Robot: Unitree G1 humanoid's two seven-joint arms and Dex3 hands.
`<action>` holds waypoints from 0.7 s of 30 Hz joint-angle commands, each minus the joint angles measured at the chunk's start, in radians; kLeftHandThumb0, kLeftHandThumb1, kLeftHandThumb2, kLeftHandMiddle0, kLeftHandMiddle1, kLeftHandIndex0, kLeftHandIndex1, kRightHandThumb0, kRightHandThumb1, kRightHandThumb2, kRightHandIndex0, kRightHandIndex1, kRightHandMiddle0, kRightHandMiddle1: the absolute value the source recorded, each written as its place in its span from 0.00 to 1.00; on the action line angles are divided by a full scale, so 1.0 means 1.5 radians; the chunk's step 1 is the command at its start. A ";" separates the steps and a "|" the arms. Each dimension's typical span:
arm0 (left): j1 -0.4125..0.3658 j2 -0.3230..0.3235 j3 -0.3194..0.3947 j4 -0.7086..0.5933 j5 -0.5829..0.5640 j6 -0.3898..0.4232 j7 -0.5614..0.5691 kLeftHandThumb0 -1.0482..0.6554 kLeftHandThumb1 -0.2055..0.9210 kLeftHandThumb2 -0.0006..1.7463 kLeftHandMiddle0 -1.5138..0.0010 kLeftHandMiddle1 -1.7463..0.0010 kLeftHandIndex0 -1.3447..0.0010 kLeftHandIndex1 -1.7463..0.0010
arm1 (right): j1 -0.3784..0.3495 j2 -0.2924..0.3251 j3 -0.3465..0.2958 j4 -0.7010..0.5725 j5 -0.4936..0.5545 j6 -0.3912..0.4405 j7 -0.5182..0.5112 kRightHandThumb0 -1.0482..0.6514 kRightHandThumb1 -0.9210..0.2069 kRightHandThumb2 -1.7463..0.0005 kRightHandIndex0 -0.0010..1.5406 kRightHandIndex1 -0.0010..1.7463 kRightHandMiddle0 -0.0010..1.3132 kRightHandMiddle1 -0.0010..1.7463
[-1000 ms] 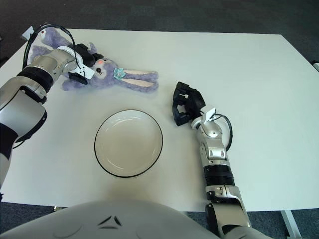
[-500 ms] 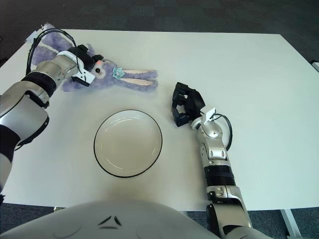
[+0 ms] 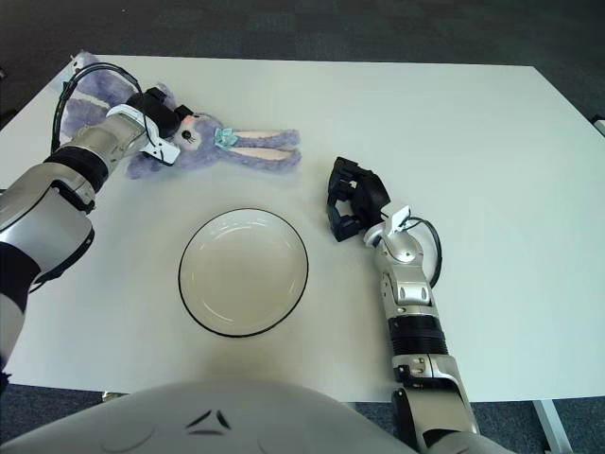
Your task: Put the doll into the plate.
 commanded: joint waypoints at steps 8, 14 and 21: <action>0.059 -0.013 -0.013 0.011 0.010 -0.005 0.006 0.05 0.95 0.11 0.61 0.00 1.00 0.55 | 0.033 -0.008 0.003 0.023 -0.011 0.025 0.001 0.61 0.88 0.00 0.56 1.00 0.56 0.98; 0.063 -0.009 -0.004 0.009 0.000 -0.022 0.020 0.25 0.54 0.45 0.55 0.00 1.00 0.46 | 0.035 -0.006 0.002 0.019 -0.012 0.025 -0.003 0.61 0.88 0.00 0.56 1.00 0.55 0.99; 0.072 -0.009 0.020 0.006 -0.024 -0.036 0.039 0.86 0.33 0.79 0.48 0.06 1.00 0.21 | 0.037 -0.005 0.001 0.016 -0.014 0.024 -0.011 0.61 0.87 0.00 0.56 1.00 0.53 1.00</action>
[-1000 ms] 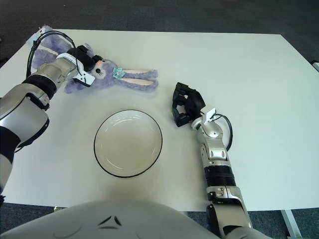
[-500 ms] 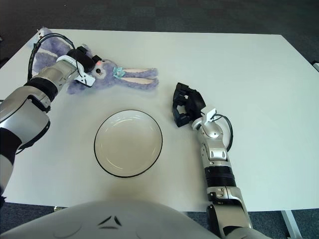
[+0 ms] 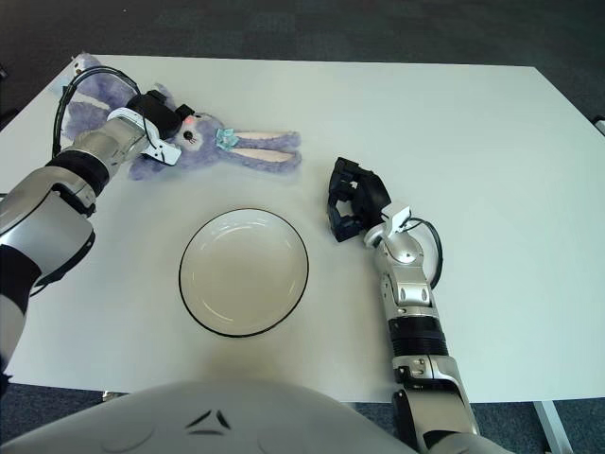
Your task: Put the doll into the plate.
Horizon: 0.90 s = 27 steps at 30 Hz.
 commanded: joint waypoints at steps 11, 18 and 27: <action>0.073 -0.004 0.039 0.002 -0.038 -0.056 0.053 0.95 0.26 0.91 0.47 0.00 0.91 0.01 | 0.033 -0.007 0.004 0.022 -0.011 0.029 -0.003 0.61 0.87 0.00 0.56 1.00 0.53 1.00; 0.080 -0.001 0.061 0.003 -0.057 -0.071 0.075 0.64 0.31 0.87 0.58 0.00 0.57 0.00 | 0.031 -0.009 0.002 0.025 -0.010 0.029 -0.001 0.61 0.87 0.00 0.57 1.00 0.53 1.00; 0.080 0.001 0.067 0.004 -0.060 -0.075 0.077 0.61 0.23 0.92 0.54 0.00 0.49 0.00 | 0.029 -0.007 -0.001 0.030 -0.009 0.027 -0.004 0.61 0.87 0.00 0.56 1.00 0.53 1.00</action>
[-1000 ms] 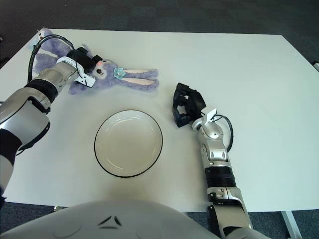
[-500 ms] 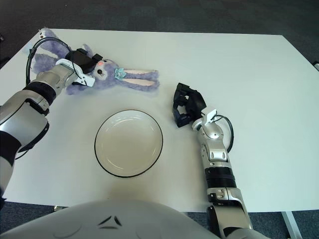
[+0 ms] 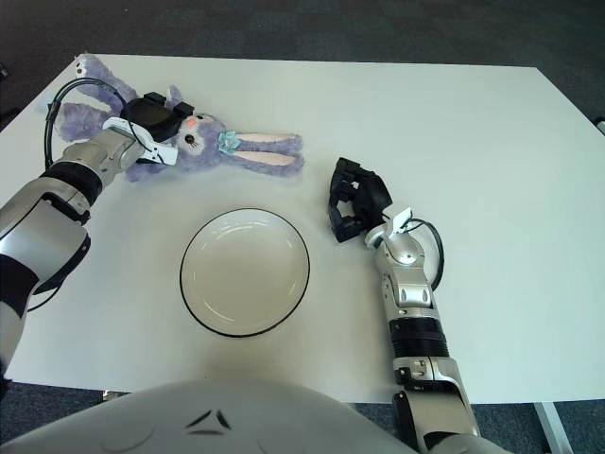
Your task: Put the doll into the plate.
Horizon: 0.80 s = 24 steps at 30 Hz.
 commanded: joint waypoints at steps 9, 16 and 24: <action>0.043 -0.010 0.004 0.011 -0.003 -0.015 -0.016 0.61 0.09 0.99 0.39 0.00 0.42 0.09 | 0.027 -0.008 -0.001 0.031 -0.006 0.031 0.003 0.61 0.87 0.00 0.57 1.00 0.53 1.00; 0.046 -0.001 0.024 0.003 -0.018 -0.012 0.017 0.62 0.11 1.00 0.39 0.03 0.49 0.01 | 0.027 -0.008 -0.002 0.033 -0.008 0.029 -0.001 0.61 0.87 0.00 0.57 1.00 0.53 1.00; 0.042 0.017 0.057 -0.012 -0.048 -0.024 0.031 0.62 0.07 1.00 0.34 0.12 0.46 0.00 | 0.026 -0.010 -0.002 0.037 -0.011 0.030 -0.001 0.61 0.88 0.00 0.57 1.00 0.54 0.99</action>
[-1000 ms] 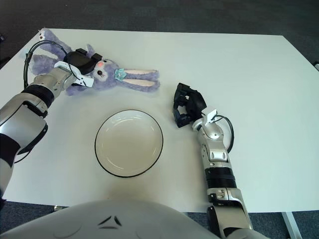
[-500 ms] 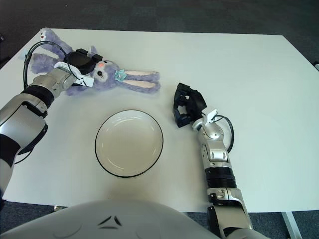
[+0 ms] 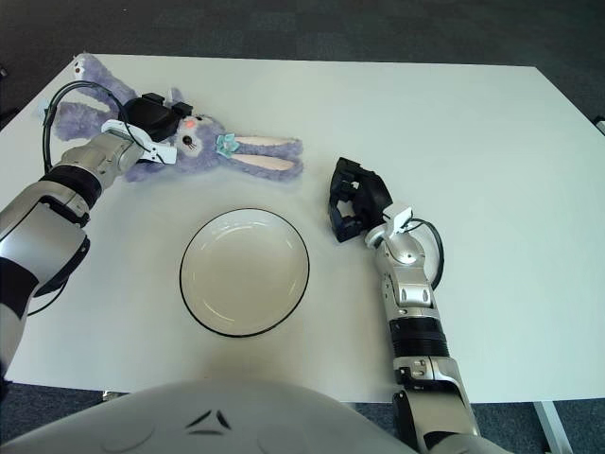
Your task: Put the doll into the plate.
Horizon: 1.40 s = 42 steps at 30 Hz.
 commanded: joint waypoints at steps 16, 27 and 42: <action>0.019 0.039 0.078 -0.063 -0.054 -0.040 -0.040 0.62 0.07 1.00 0.35 0.10 0.46 0.00 | 0.016 -0.012 -0.004 0.051 -0.006 0.034 0.007 0.61 0.87 0.00 0.57 1.00 0.53 0.99; 0.025 0.068 0.109 -0.135 -0.063 -0.070 -0.042 0.62 0.08 1.00 0.36 0.09 0.46 0.00 | 0.006 -0.016 -0.007 0.072 -0.009 0.030 0.014 0.61 0.88 0.00 0.57 1.00 0.54 0.99; 0.046 0.084 0.151 -0.209 -0.073 -0.072 -0.054 0.62 0.06 1.00 0.34 0.13 0.44 0.00 | -0.001 -0.015 -0.011 0.086 -0.004 0.028 0.017 0.61 0.87 0.00 0.57 1.00 0.53 0.99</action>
